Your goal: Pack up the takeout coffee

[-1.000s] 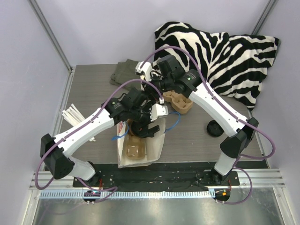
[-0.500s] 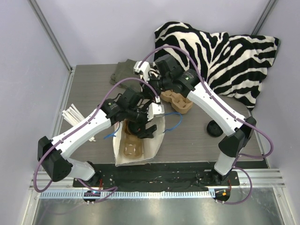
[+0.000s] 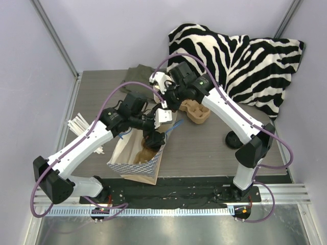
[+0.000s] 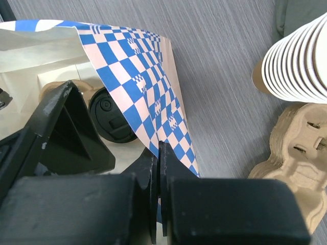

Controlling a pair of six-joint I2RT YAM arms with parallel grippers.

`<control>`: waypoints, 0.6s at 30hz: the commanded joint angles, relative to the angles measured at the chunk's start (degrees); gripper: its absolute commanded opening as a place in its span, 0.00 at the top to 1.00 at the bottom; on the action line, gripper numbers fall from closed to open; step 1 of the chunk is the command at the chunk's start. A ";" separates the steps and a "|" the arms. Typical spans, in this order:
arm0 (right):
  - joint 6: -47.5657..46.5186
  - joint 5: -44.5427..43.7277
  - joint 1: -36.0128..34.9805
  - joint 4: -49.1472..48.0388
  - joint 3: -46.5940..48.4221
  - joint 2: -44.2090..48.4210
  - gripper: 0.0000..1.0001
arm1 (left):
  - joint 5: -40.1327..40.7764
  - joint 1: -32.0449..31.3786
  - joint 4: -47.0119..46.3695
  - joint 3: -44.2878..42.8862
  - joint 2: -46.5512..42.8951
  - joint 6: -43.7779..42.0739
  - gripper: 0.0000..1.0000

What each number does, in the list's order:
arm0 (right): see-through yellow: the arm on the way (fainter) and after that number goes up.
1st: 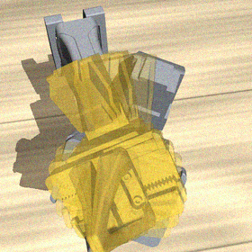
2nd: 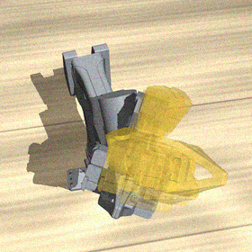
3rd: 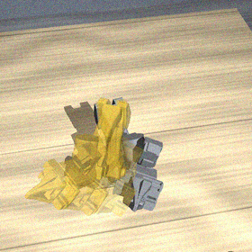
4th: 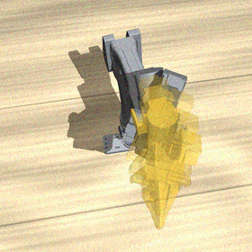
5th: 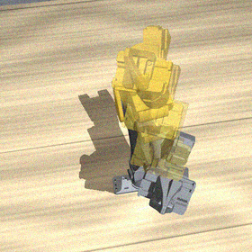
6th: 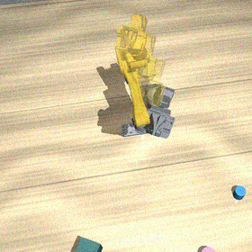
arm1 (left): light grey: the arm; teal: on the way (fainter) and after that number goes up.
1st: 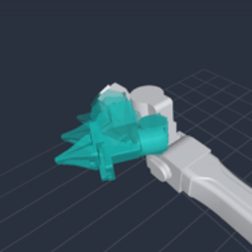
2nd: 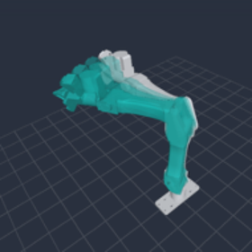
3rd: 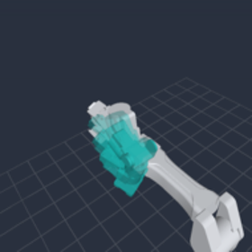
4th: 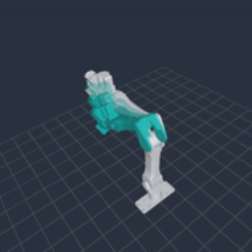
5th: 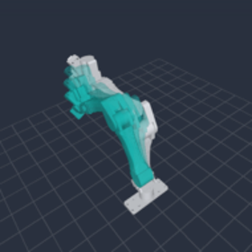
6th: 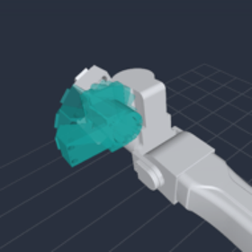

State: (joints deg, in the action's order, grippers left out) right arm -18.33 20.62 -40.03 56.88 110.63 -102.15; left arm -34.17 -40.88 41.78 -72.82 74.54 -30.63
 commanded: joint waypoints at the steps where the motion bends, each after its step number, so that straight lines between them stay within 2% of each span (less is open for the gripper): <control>1: -0.48 -0.50 -0.05 2.09 0.46 0.02 0.99 | -1.78 0.01 -2.22 -0.92 -1.77 -1.01 0.03; 10: -0.22 -0.23 0.22 3.58 3.45 -2.70 0.99 | 0.77 0.02 -6.80 -6.54 -2.65 5.49 0.02; 18: 0.66 -0.23 0.74 5.08 6.53 -5.08 0.99 | 2.27 0.19 -7.24 -10.33 -4.32 8.92 0.01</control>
State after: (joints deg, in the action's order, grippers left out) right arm -18.06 20.88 -39.83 58.78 114.93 -105.82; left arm -32.95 -40.86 37.36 -80.44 72.53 -24.53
